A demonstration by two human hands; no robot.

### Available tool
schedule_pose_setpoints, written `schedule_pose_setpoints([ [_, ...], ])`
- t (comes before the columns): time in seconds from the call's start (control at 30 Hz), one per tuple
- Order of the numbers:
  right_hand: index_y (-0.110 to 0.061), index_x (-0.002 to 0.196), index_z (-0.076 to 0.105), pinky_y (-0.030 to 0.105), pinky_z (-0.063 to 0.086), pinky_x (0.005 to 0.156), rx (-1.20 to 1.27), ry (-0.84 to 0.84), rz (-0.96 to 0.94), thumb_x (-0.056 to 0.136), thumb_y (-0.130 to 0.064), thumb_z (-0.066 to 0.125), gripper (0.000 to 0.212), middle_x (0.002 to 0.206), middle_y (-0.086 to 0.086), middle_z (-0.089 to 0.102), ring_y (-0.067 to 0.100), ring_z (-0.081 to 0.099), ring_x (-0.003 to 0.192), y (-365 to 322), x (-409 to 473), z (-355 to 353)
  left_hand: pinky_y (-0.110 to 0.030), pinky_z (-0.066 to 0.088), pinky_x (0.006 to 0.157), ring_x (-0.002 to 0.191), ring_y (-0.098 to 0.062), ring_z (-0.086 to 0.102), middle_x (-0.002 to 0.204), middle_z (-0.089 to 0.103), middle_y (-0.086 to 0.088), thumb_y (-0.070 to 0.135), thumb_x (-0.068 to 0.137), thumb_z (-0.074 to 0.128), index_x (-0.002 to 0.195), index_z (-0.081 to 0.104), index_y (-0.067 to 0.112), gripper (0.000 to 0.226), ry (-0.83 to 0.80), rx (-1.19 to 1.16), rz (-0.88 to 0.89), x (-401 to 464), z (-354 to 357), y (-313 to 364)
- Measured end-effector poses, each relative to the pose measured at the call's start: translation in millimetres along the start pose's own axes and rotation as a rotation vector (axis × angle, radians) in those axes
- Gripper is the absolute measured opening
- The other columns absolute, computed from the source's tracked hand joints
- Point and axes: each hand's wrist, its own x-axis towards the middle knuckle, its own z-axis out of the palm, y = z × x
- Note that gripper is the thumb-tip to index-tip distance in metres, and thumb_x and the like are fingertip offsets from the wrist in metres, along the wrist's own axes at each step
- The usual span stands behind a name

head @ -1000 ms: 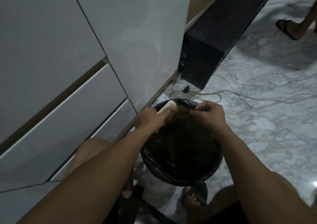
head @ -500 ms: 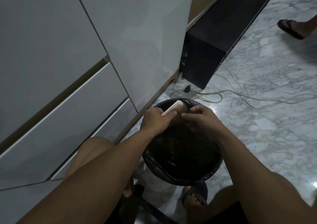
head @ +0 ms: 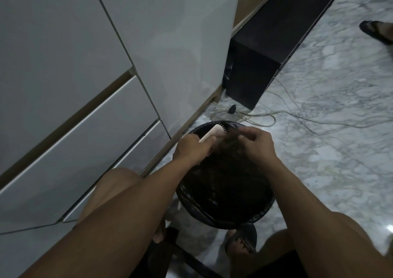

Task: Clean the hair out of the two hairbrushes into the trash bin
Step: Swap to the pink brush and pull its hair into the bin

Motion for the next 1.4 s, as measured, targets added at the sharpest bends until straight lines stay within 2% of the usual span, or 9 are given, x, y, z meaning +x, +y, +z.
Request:
schedule_pose_setpoints([
  [0.23,-0.004,0.095,0.07,0.012,0.049,0.049,0.155,-0.101,-0.028,0.091,-0.003,0.06,0.01,0.081,0.004,0.069,0.011,0.065,0.071,-9,-13,2,-0.029,0.05,0.059,0.07,-0.022,0.068,0.089,0.072,-0.007,0.079,0.07,0.057,0.1,0.067,0.011,0.075,-0.199,0.068,0.008,-3,-1,7],
  [0.37,-0.005,0.09,0.069,0.017,0.05,0.053,0.089,-0.074,-0.032,0.09,-0.009,0.063,0.007,0.08,0.007,0.072,0.016,0.068,0.073,-6,-10,6,-0.029,0.046,0.059,0.075,-0.019,0.066,0.084,0.068,-0.001,0.089,0.045,0.061,0.09,0.065,0.018,0.084,-0.12,0.188,0.078,-4,5,1],
  [0.5,-0.012,0.078,0.065,0.022,0.056,0.05,0.141,-0.078,0.001,0.089,-0.008,0.066,0.011,0.078,0.008,0.069,0.016,0.067,0.066,-7,-10,6,-0.028,0.042,0.056,0.073,-0.021,0.063,0.08,0.065,-0.002,0.073,0.069,0.062,0.082,0.065,0.019,0.056,-0.02,0.242,0.13,0,5,-2],
  [0.67,-0.007,0.084,0.067,0.021,0.056,0.051,0.155,-0.041,0.011,0.084,-0.009,0.072,0.005,0.073,0.008,0.07,0.016,0.066,0.062,-9,-8,-1,-0.029,0.041,0.06,0.078,-0.024,0.062,0.081,0.063,-0.004,0.066,0.077,0.058,0.082,0.066,0.014,0.052,-0.056,0.189,0.109,2,0,-1],
  [0.87,-0.009,0.094,0.072,0.023,0.059,0.055,0.2,0.054,0.041,0.087,0.007,0.058,0.023,0.089,0.005,0.073,0.019,0.07,0.076,-10,-2,-4,-0.034,0.046,0.066,0.089,-0.03,0.066,0.099,0.07,-0.012,0.079,0.046,0.04,0.099,0.07,0.007,0.094,-0.038,0.082,0.001,-2,-3,3],
  [1.0,-0.008,0.083,0.073,0.028,0.06,0.053,0.287,0.128,0.116,0.084,0.006,0.054,0.024,0.084,0.012,0.072,0.023,0.07,0.072,-10,-6,1,-0.033,0.045,0.069,0.096,-0.031,0.066,0.106,0.069,-0.013,0.078,0.064,0.05,0.109,0.069,0.008,0.086,-0.029,0.084,-0.031,3,2,0],
  [1.1,-0.01,0.076,0.072,0.035,0.061,0.057,0.32,0.073,0.136,0.082,0.004,0.056,0.022,0.082,0.016,0.069,0.029,0.069,0.071,-10,-12,3,-0.028,0.043,0.06,0.081,-0.028,0.068,0.093,0.071,-0.011,0.074,0.066,0.059,0.107,0.07,0.005,0.081,-0.1,-0.038,-0.106,6,0,-1],
  [1.2,-0.007,0.082,0.073,0.026,0.058,0.053,0.238,-0.051,0.059,0.083,0.001,0.066,0.011,0.084,0.016,0.071,0.028,0.071,0.07,-8,-18,6,-0.023,0.036,0.049,0.053,-0.017,0.053,0.067,0.06,-0.004,0.069,0.069,0.063,0.093,0.071,0.008,0.066,-0.17,-0.192,-0.173,4,-7,5],
  [1.4,-0.008,0.071,0.067,0.023,0.053,0.049,0.028,-0.13,-0.051,0.078,-0.016,0.079,0.016,0.069,0.011,0.072,0.018,0.07,0.054,-1,-19,12,-0.02,0.035,0.046,0.053,-0.014,0.053,0.069,0.06,-0.002,0.081,0.059,0.064,0.106,0.069,0.006,0.089,-0.132,-0.261,-0.153,2,-5,7],
])
